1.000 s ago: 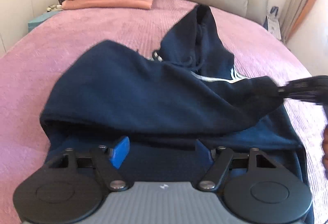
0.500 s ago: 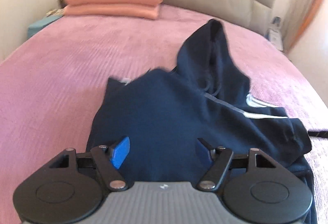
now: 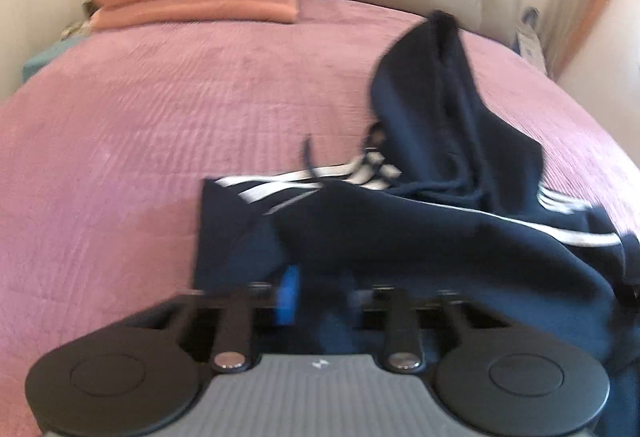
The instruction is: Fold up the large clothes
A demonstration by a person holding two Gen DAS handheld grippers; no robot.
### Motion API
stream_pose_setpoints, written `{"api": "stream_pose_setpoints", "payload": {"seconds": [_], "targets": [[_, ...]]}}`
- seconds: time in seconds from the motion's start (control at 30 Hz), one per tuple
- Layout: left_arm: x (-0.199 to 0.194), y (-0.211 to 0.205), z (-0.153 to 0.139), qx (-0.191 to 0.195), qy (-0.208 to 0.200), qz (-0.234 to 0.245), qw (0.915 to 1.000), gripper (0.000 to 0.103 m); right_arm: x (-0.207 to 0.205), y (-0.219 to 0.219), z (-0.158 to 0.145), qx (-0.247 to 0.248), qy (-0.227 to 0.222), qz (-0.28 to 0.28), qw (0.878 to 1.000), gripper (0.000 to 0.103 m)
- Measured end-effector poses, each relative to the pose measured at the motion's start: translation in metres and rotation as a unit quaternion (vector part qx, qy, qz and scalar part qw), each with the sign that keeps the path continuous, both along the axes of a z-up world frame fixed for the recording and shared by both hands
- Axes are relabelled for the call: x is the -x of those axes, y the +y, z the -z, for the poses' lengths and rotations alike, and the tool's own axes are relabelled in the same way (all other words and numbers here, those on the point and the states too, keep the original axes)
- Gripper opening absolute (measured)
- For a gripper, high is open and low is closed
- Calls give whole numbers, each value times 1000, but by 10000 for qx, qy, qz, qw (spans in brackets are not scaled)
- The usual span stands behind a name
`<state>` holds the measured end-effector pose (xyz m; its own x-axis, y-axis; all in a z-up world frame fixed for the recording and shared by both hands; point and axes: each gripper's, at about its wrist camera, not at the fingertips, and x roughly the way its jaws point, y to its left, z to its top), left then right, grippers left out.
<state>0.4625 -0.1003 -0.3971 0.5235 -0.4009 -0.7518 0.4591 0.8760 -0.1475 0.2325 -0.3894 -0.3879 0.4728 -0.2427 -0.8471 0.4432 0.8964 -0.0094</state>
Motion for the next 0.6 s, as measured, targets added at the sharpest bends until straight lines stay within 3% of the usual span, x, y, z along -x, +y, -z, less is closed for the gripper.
{"api": "stream_pose_setpoints", "payload": {"seconds": [0.03, 0.13, 0.2, 0.27, 0.3, 0.4, 0.47, 0.6], "targets": [[-5, 8, 1, 135, 93, -87, 9998, 4, -1, 1, -1, 23, 25, 1, 10000, 0], [-12, 28, -9, 693, 350, -145, 9969, 5, -9, 2, -5, 6, 113, 53, 9999, 0], [-6, 26, -25, 694, 132, 47, 9975, 24, -7, 9, -20, 98, -40, 98, 9999, 7], [-3, 18, -34, 737, -23, 367, 9966, 65, -4, 18, -31, 188, -158, 99, 9997, 16], [0, 11, -36, 677, -174, 453, 9965, 71, -3, 22, -33, 159, -167, 91, 9997, 16], [-10, -6, -23, 193, -148, 441, 9987, 66, -6, 35, -28, 68, 9, 75, 9999, 16], [-17, -9, -10, -65, -83, 404, 9991, 51, -7, 39, -20, 89, 244, 129, 9996, 16], [-8, -19, -17, -537, -387, 840, 9943, 51, -7, 36, -11, -69, 620, 131, 9980, 16]]}}
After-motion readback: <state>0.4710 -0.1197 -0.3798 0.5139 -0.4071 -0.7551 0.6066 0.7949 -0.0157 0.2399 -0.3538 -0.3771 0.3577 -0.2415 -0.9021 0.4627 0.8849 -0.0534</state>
